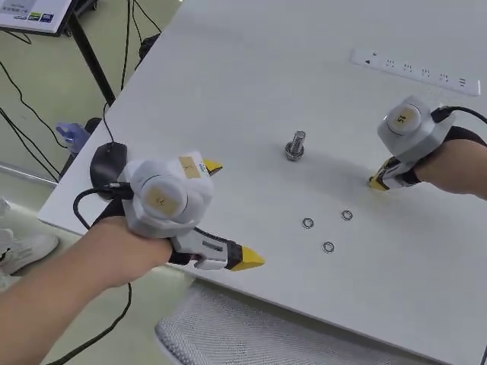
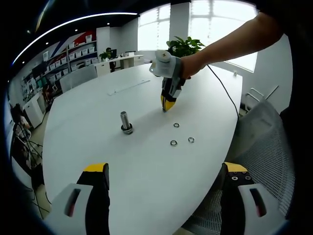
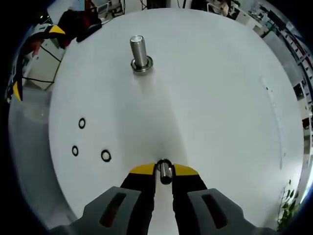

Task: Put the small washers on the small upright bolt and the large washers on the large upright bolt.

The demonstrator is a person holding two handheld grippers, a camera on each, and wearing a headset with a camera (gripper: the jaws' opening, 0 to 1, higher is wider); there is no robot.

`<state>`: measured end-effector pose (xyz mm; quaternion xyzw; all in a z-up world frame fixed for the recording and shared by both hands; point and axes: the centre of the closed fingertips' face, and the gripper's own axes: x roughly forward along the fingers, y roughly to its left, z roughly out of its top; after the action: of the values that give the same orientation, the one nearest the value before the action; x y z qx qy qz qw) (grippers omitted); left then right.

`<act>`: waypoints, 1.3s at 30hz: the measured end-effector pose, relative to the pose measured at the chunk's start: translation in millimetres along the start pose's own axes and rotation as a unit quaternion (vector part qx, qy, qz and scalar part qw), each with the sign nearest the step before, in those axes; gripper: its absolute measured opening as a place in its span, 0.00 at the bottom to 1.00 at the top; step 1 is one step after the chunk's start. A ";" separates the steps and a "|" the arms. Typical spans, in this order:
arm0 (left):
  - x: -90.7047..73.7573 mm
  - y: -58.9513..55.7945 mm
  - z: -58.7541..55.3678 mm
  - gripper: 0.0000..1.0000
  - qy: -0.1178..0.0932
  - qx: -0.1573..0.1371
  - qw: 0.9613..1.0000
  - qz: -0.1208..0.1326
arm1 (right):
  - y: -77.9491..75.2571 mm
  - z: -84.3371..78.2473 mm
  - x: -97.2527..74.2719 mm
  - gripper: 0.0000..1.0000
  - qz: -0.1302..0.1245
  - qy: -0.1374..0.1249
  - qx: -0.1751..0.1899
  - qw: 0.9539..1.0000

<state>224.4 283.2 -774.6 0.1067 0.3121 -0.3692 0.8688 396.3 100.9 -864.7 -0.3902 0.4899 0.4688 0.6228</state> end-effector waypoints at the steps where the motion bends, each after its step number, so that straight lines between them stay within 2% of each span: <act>1: 0.2 -0.1 0.1 0.95 0.000 -0.001 1.000 -0.001 | -0.1 -0.2 0.1 0.12 -0.001 0.000 -0.001 1.000; 17: 2.5 0.0 -1.2 0.92 0.004 -0.003 1.000 -0.011 | 3.2 -0.3 -0.4 0.13 -0.004 -0.004 0.000 1.000; 19: 2.1 0.4 -0.6 0.91 0.002 -0.004 1.000 -0.011 | -1.5 0.4 3.0 0.13 -0.005 -0.004 -0.003 1.000; 22: 0.6 1.6 -0.7 0.91 0.002 -0.003 1.000 -0.010 | -0.8 -0.1 1.8 0.14 -0.007 -0.004 -0.004 1.000; 28: -1.8 2.2 -1.9 0.90 0.002 -0.005 1.000 -0.009 | -4.5 -0.3 1.2 0.19 -0.009 -0.005 0.003 1.000; 39: -4.5 -2.4 -1.7 0.89 0.001 -0.003 1.000 -0.013 | -2.3 0.0 -19.1 0.21 -0.013 -0.009 -0.007 1.000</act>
<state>219.5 284.8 -773.0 0.0998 0.3152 -0.3798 0.8639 397.0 96.5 -845.9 -0.3968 0.4763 0.4672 0.6304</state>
